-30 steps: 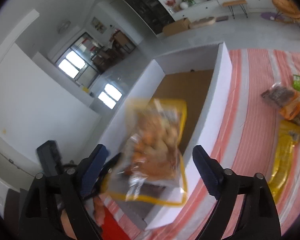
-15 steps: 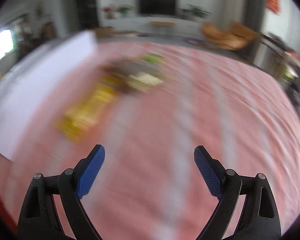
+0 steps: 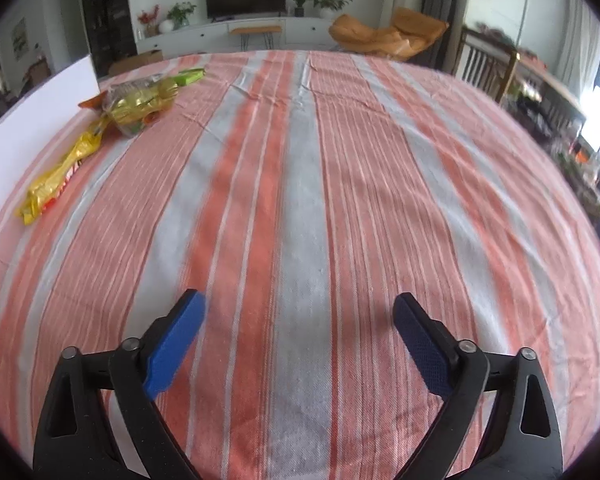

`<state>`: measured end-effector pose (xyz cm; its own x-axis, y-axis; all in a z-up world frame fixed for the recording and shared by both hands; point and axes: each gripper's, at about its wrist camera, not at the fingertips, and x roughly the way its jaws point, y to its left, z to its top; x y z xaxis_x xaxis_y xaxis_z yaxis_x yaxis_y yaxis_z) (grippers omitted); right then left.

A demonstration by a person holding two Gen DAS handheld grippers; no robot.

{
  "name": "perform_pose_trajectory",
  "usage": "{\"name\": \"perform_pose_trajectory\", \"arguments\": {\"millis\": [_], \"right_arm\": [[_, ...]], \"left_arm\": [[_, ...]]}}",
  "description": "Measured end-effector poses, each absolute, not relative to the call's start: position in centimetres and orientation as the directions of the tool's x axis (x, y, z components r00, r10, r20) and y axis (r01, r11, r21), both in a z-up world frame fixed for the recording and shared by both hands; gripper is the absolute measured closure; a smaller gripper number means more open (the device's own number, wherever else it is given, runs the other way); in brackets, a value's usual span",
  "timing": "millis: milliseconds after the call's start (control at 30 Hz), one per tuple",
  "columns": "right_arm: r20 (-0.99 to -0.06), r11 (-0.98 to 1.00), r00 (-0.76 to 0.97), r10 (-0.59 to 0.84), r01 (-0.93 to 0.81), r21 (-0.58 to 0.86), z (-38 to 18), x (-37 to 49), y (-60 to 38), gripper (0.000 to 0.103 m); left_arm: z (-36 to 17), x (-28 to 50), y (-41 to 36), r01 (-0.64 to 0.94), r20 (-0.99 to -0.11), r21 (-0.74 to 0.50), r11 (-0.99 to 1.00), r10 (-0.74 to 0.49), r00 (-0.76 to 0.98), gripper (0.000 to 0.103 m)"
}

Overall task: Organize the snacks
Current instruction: 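Return both open tools toward the remaining snacks on the table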

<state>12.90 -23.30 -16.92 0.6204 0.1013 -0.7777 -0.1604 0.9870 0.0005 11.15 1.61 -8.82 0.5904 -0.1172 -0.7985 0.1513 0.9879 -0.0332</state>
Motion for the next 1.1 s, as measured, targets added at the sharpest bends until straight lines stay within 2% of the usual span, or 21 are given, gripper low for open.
{"name": "perform_pose_trajectory", "arguments": {"millis": [333, 1100], "right_arm": [[-0.778, 0.99, 0.623, 0.087, -0.143, -0.004, -17.4, 12.6, -23.5, 0.003], [-0.778, 0.99, 0.623, 0.087, -0.143, -0.004, -17.3, 12.8, -23.5, 0.003]], "left_arm": [[-11.1, 11.8, 1.1, 0.174, -0.81, -0.005, 0.985, -0.106, 0.577, 0.0], [-11.1, 11.7, 1.0, 0.174, -0.809, -0.005, 0.985, -0.106, 0.578, 0.0]]}}
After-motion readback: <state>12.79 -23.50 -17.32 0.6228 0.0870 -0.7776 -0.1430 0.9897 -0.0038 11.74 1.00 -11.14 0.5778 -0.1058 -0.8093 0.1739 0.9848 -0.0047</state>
